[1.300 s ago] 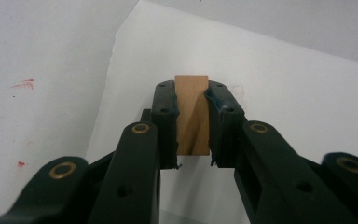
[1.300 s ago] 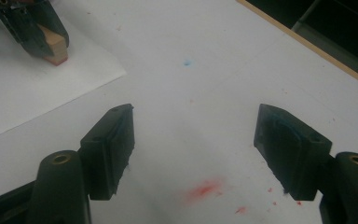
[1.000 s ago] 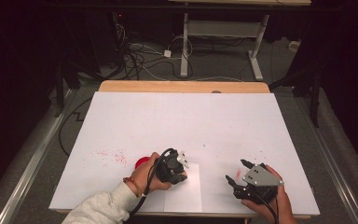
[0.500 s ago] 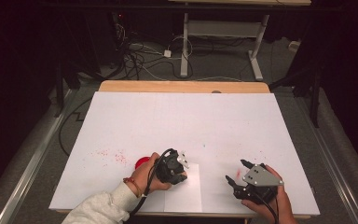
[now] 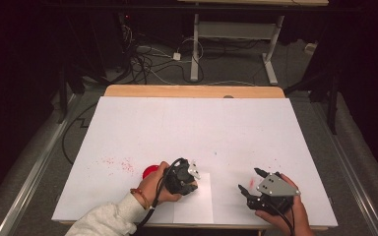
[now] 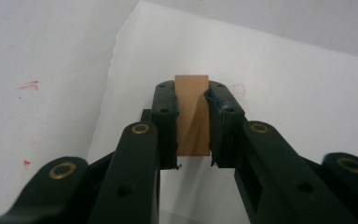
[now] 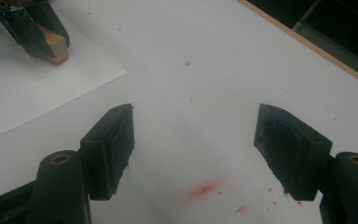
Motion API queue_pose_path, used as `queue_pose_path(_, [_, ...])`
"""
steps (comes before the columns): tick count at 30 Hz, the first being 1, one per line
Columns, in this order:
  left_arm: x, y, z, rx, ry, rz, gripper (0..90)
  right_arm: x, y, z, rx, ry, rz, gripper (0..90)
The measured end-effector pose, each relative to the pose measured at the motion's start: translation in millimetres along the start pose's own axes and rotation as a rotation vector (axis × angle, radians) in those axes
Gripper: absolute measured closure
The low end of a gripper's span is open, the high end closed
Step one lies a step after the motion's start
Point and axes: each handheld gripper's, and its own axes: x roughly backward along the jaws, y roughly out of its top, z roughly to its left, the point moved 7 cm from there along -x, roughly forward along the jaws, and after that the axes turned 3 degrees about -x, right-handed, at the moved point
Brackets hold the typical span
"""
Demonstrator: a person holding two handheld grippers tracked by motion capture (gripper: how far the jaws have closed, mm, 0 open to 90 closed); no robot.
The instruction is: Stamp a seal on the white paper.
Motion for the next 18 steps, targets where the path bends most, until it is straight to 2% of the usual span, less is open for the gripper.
queue_pose_path(5, [2.5,0.3,0.8,-0.001,0.015,-0.006,73.7,1.5,0.6,-1.4,-0.006,-0.003,-0.006,29.4])
queue_pose_path(7, [7.0,1.3,1.7,0.009,0.005,-0.031,73.7,2.0,1.0,-1.9,-0.006,-0.005,-0.008,29.4])
queue_pose_path(18, [36.2,0.1,10.3,0.03,0.035,-0.107,73.6,2.2,1.9,-1.3,-0.004,-0.005,-0.014,29.4])
